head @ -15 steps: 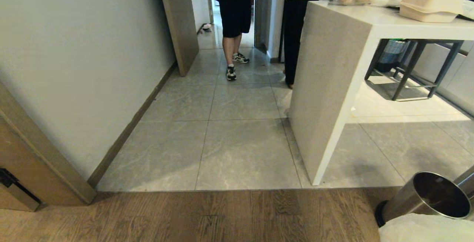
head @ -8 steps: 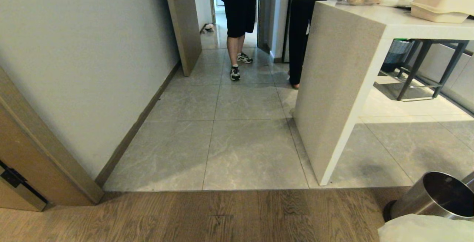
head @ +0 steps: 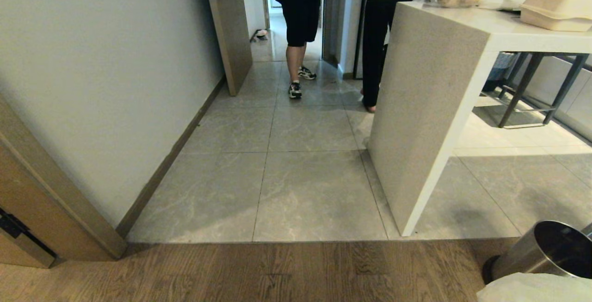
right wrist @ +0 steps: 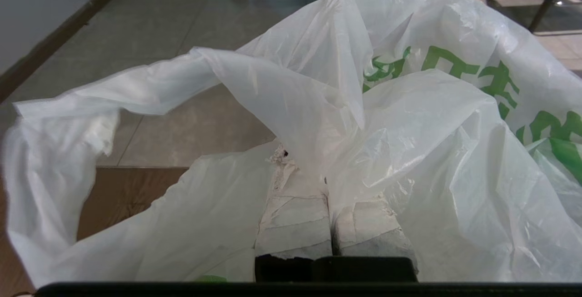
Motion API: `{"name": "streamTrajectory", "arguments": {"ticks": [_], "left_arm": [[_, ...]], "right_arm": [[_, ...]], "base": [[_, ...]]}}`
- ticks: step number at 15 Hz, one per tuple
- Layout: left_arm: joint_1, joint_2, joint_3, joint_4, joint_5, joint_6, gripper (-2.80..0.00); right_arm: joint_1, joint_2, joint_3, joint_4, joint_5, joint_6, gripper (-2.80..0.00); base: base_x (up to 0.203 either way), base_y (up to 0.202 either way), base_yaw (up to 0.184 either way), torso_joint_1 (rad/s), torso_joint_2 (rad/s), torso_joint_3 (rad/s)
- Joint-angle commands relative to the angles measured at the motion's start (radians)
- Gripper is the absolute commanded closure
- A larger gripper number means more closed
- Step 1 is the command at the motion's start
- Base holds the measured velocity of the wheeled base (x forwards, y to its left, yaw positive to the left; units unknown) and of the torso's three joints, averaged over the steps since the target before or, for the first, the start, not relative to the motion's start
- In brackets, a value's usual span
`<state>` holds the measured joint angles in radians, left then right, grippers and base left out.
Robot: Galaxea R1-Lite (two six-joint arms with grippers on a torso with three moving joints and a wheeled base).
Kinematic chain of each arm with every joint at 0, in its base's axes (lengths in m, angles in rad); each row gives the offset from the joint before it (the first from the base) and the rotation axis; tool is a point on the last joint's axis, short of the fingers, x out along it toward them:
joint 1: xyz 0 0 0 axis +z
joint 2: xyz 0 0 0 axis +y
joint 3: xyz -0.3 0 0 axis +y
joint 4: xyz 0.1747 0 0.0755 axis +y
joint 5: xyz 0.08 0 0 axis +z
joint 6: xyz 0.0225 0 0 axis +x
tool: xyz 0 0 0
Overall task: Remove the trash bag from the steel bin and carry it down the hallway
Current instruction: Put the trash bag at the door
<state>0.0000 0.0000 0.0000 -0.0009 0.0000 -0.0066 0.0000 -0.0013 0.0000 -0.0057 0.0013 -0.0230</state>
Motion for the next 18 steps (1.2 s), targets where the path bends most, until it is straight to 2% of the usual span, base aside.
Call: {"name": "streamTrajectory", "arguments": {"ticks": [1, 18], "left_arm": [[0.000, 0.000, 0.000, -0.001, 0.002, -0.001, 0.00], [0.000, 0.002, 0.000, -0.001, 0.001, -0.001, 0.00]], "right_arm": [[0.000, 0.001, 0.000, 0.000, 0.000, 0.000, 0.00], [0.000, 0.001, 0.000, 0.000, 0.000, 0.000, 0.00]], "base": [[0.197, 0.000, -0.003, 0.007, 0.00, 0.002], [0.191, 0.000, 0.002, 0.002, 0.00, 0.002]]}}
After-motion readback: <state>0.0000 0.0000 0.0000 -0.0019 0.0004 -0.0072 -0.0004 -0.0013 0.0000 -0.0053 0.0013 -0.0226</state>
